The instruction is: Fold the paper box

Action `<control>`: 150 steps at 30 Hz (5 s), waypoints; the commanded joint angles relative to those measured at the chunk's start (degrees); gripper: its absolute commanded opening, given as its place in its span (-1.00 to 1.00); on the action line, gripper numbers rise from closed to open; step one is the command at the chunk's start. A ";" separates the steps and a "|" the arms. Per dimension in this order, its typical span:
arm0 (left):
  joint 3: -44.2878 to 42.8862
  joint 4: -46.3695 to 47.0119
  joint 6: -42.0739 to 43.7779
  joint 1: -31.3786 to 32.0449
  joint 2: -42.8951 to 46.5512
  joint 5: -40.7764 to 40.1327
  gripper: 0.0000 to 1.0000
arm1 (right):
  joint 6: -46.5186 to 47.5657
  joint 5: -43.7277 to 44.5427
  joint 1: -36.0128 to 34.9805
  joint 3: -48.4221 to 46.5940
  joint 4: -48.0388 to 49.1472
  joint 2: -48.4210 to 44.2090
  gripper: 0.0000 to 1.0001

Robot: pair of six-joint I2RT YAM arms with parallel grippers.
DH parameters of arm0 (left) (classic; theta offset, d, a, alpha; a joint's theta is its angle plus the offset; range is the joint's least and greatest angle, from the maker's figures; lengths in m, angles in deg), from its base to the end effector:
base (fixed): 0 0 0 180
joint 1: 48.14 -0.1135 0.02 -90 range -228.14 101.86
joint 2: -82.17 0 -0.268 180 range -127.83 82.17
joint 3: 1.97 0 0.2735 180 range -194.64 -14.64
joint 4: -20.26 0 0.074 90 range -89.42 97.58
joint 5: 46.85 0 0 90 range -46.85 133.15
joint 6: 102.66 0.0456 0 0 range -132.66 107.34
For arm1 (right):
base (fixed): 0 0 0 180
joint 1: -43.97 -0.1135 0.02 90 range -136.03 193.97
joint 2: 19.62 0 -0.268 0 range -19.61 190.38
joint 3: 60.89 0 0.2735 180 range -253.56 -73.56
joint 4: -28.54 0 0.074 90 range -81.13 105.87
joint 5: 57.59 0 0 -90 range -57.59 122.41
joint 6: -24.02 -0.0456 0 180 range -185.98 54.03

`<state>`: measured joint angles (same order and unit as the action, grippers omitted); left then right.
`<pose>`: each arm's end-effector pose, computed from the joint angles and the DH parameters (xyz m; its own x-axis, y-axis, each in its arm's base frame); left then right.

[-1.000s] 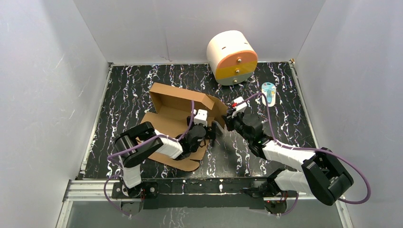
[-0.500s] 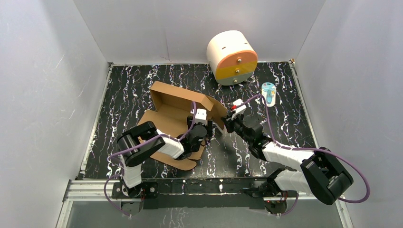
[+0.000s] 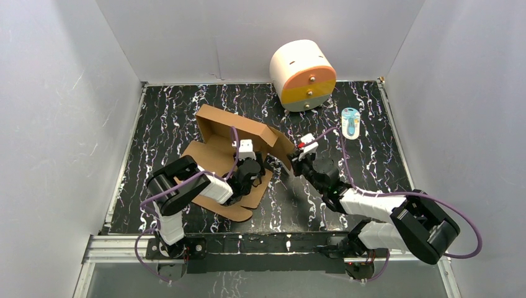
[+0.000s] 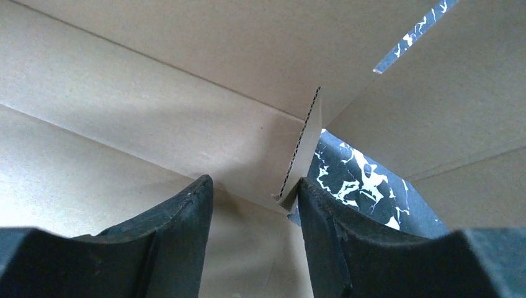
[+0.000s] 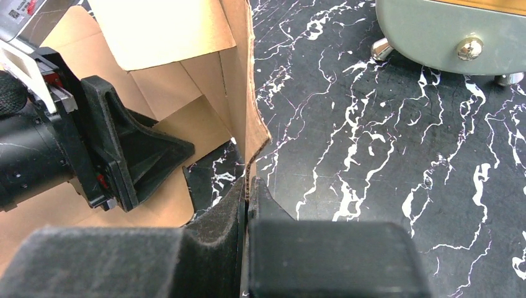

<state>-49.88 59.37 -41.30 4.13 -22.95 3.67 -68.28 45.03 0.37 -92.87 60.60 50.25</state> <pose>0.2321 -0.2526 0.1084 -0.2822 -0.2398 -0.9289 0.1201 0.9518 -0.2822 0.1962 0.1731 0.1851 -0.0942 -0.0356 -0.9949 -0.5122 0.8587 0.0177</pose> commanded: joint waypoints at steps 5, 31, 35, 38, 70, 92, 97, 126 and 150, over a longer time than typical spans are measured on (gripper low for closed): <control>0.78 -4.09 -7.48 -1.48 1.04 3.37 -0.03 | -0.02 13.46 -5.87 -0.12 6.02 -2.23 -0.85; -0.46 -4.07 -13.73 -1.48 -0.49 9.82 -0.01 | -12.98 29.40 -18.05 -13.24 6.31 13.27 -0.79; 0.25 -3.91 -13.19 -1.51 1.73 10.07 0.02 | -14.18 31.07 -18.28 -12.35 7.75 16.23 -0.79; 1.14 -3.68 -13.31 -1.51 3.69 10.75 0.05 | -14.68 32.64 -18.60 -11.19 9.21 17.19 -0.79; 10.91 -17.26 -40.77 -14.00 48.29 19.02 0.76 | -3.97 33.14 -18.92 -8.48 16.88 20.29 -0.75; 13.94 -0.43 -52.94 -25.54 39.25 24.90 -0.09 | -3.98 31.42 -18.93 -7.84 18.73 20.91 -0.74; 14.66 0.51 -53.10 -25.55 38.64 25.38 -0.51 | -4.19 31.41 -18.96 -8.00 18.68 20.34 -0.74; 18.37 2.64 -52.93 -19.66 39.60 23.14 -0.97 | -6.09 29.91 -18.90 -14.97 15.91 23.34 -0.64; 22.06 -4.51 -48.51 -19.66 40.36 18.14 -0.96 | 2.17 20.98 -18.37 -9.24 13.40 14.03 0.01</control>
<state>-29.25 61.58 -93.21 -15.71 17.31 24.47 -68.65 68.35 -18.03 -102.25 75.16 69.88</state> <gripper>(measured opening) 0.021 0.467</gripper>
